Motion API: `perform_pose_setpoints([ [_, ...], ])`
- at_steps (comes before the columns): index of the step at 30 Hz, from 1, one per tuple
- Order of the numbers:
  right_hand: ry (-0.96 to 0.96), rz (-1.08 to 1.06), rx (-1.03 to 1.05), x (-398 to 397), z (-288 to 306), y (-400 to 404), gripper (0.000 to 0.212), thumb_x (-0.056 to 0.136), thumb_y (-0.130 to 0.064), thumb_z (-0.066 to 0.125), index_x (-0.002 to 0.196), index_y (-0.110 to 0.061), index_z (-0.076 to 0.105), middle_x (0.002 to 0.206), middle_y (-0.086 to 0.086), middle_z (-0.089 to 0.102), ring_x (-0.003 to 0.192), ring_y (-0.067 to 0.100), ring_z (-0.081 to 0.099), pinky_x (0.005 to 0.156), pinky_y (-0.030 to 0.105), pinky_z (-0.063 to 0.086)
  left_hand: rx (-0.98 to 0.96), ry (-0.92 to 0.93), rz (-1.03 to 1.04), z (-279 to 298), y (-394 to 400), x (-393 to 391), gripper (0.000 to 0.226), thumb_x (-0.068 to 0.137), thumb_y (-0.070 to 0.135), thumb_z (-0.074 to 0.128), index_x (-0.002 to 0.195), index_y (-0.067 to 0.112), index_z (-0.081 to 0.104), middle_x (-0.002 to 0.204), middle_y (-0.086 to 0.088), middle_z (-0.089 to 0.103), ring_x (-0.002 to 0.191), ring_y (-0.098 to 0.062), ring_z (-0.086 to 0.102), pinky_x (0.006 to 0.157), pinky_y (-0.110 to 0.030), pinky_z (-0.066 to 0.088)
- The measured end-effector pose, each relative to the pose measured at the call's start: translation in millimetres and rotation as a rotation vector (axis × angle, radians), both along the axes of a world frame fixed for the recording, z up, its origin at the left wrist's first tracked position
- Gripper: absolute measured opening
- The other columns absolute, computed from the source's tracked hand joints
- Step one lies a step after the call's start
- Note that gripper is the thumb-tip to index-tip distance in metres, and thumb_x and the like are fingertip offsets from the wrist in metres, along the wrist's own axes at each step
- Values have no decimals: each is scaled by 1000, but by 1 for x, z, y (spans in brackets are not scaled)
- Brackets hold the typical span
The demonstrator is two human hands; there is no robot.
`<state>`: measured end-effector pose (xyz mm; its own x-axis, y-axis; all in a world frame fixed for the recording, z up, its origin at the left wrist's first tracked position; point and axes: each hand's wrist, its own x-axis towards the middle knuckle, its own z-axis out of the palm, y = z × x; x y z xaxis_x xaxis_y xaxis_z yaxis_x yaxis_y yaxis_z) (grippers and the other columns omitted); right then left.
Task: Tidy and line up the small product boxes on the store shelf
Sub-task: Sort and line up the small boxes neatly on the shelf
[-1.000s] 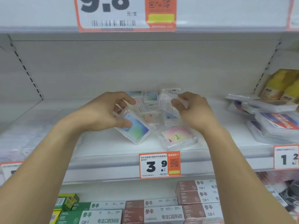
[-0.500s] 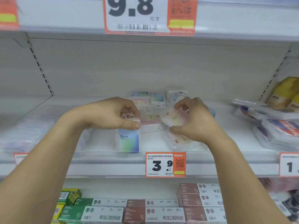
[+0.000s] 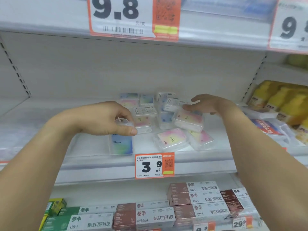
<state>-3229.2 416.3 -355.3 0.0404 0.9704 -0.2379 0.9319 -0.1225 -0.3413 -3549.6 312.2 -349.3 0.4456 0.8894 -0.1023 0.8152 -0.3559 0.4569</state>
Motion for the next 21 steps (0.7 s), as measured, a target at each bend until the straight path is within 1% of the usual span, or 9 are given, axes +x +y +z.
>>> perform_pose_setpoints([
  [3,64,122,102,-10,-4,13,63,82,-53,71,135,-24,57,142,-2,53,127,20,52,103,30,38,-11,20,23,-1,3,4,48,69,71,66,102,36,68,107,23,67,109,2,59,105,-31,43],
  [5,114,105,284,-14,-6,21,37,83,-39,75,115,-22,67,120,1,66,101,18,63,82,22,49,-27,38,34,-1,3,6,56,65,72,66,109,37,65,118,21,63,116,2,55,107,-30,41],
  [7,210,82,439,-15,-6,20,27,84,-29,75,107,-22,64,95,-2,67,81,13,61,62,13,44,-29,62,28,1,1,8,56,65,71,67,111,38,63,122,21,60,119,1,52,107,-28,41],
  [11,329,168,678,-25,-5,4,30,77,-15,82,105,-10,72,83,2,67,72,7,58,65,2,42,-18,30,57,3,-4,12,62,63,69,65,114,34,62,116,18,62,111,1,57,100,-24,44],
  [14,536,184,878,-47,-3,-27,33,68,-17,88,97,-18,74,93,0,70,81,5,66,78,17,55,182,-236,189,4,-1,24,66,66,70,64,115,27,62,105,11,66,98,-4,62,90,-25,50],
  [16,732,210,1085,-71,-6,-60,33,67,-14,89,96,-16,74,98,4,68,89,11,68,82,27,58,289,-398,305,8,0,32,56,78,69,58,111,25,64,102,8,69,97,-9,64,86,-27,51],
  [17,770,262,1212,-84,-10,-76,29,68,-11,89,93,-11,73,97,6,66,90,16,67,81,31,57,248,-490,343,11,-1,36,51,85,66,52,106,22,66,100,4,70,94,-14,67,86,-31,53],
  [19,709,423,1384,-104,-24,-102,21,71,-6,88,83,-2,72,93,11,64,89,23,66,80,32,54,12,-760,363,14,-2,40,51,92,58,47,97,12,68,93,-8,73,82,-26,72,82,-39,57],
  [21,649,552,1370,-113,-35,-115,23,69,-4,90,80,2,71,94,15,62,91,24,65,83,27,50,-117,-1001,362,15,-3,39,35,93,38,58,92,4,67,85,-15,72,70,-27,72,66,-35,60],
])
